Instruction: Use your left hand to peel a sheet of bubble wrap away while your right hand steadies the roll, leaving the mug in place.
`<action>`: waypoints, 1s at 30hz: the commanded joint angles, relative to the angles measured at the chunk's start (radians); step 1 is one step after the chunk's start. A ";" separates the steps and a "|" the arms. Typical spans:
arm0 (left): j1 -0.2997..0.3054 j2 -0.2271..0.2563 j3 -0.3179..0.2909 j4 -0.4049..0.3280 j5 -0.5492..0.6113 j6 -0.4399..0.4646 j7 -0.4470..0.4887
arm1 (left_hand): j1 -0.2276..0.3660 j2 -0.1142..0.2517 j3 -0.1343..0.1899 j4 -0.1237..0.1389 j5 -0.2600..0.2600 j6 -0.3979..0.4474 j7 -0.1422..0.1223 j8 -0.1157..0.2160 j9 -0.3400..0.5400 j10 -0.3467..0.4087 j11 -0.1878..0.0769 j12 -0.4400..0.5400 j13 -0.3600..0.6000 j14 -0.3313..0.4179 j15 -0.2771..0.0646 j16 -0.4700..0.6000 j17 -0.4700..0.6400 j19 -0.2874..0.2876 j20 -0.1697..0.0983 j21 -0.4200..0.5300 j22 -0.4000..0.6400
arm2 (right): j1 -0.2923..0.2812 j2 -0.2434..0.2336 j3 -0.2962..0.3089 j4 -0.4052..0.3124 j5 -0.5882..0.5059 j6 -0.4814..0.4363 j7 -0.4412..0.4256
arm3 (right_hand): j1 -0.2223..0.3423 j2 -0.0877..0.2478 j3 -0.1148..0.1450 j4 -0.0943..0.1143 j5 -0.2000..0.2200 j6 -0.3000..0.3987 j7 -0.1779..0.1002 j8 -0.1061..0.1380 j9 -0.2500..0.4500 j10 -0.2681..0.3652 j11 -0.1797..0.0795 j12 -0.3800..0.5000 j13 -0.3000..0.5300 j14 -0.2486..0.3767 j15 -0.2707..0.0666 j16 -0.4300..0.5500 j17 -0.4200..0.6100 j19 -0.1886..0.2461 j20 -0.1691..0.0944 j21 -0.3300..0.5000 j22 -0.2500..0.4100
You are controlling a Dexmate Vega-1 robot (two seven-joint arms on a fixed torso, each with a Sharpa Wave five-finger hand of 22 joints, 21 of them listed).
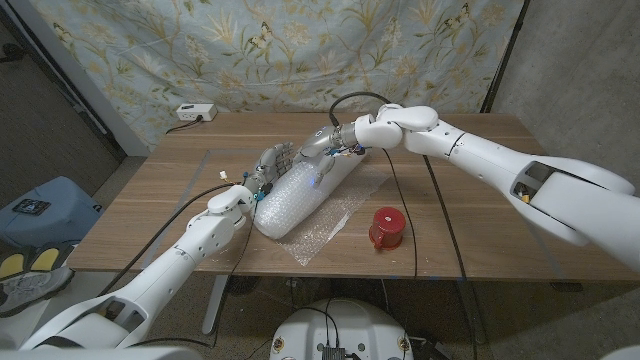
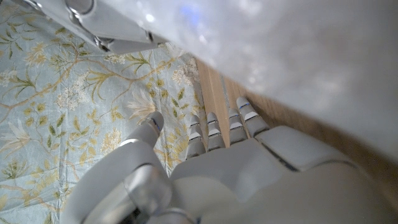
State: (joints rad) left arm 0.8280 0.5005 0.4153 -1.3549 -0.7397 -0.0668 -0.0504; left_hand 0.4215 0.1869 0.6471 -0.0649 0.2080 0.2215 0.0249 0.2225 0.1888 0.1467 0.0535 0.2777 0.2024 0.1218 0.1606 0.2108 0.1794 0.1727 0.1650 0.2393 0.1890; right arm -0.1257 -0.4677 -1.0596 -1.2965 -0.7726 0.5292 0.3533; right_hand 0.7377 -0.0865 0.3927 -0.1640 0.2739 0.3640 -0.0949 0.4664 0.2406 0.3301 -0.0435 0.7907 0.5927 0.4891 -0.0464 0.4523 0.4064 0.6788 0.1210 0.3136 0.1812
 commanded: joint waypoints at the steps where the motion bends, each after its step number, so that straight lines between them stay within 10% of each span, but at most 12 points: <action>1: -0.004 -0.001 0.006 0.001 0.000 0.009 -0.004 | 0.006 -0.008 0.008 0.001 0.008 0.015 0.000 0.009 0.002 0.008 0.002 0.004 0.006 0.007 0.002 0.004 0.002 0.009 0.001 0.006 0.001 | -0.036 -0.024 0.032 0.025 -0.007 0.039 -0.146 | 0.018 0.005 0.012 0.004 0.004 0.040 -0.010 0.015 -0.002 0.033 -0.011 0.021 0.011 0.026 -0.107 0.009 0.011 0.005 -0.003 0.000 0.003; 30: -0.023 0.011 0.001 0.013 -0.012 0.025 -0.040 | 0.002 -0.010 0.014 0.004 0.008 0.023 0.004 0.001 0.003 0.011 0.004 -0.001 0.007 0.015 0.002 -0.004 0.002 0.014 0.004 0.006 0.002 | -0.040 -0.057 0.070 0.070 0.006 0.079 -0.205 | 0.028 0.008 0.018 0.008 -0.002 0.077 -0.021 0.026 -0.009 0.064 -0.023 0.022 -0.011 0.042 -0.120 0.006 0.036 -0.001 0.001 -0.014 0.003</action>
State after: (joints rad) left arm 0.8084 0.5036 0.4210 -1.3376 -0.7468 -0.0442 -0.0757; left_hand 0.4215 0.1869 0.6525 -0.0594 0.2080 0.2466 0.0320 0.2225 0.1886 0.1574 0.0536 0.2777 0.2071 0.1324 0.1608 0.2107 0.1792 0.1843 0.1661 0.2442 0.1907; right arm -0.1651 -0.5146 -0.9991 -1.2522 -0.7610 0.5981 0.1803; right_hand 0.7589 -0.0809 0.4046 -0.1571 0.2737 0.4279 -0.1131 0.4855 0.2318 0.3819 -0.0632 0.8075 0.5795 0.5185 -0.0514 0.4526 0.4385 0.6800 0.1198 0.3049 0.1811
